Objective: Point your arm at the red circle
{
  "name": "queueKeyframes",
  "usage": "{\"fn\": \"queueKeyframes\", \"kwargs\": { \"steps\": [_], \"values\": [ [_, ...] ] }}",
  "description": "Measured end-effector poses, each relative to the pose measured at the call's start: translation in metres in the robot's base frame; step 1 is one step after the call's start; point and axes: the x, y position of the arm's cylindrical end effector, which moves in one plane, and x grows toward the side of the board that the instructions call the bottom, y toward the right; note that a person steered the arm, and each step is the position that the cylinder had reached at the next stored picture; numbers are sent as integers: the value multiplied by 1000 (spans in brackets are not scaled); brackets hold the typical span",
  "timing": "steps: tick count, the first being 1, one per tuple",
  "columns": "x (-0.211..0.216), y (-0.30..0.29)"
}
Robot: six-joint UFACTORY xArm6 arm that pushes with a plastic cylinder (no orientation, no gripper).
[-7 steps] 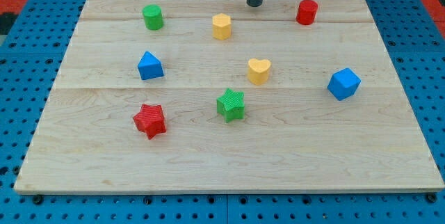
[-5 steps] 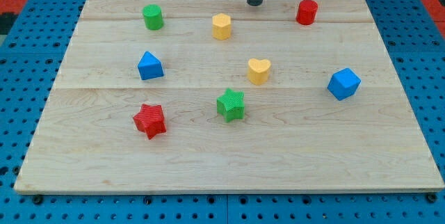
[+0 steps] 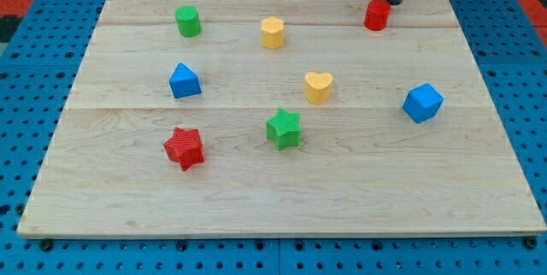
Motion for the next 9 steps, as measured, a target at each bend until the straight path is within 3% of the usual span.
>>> {"fn": "queueKeyframes", "kwargs": {
  "steps": [1,3,5,7,9],
  "values": [
    [11,-25],
    [24,10],
    [50,-55],
    [76,17],
    [89,-29]
  ]
}}
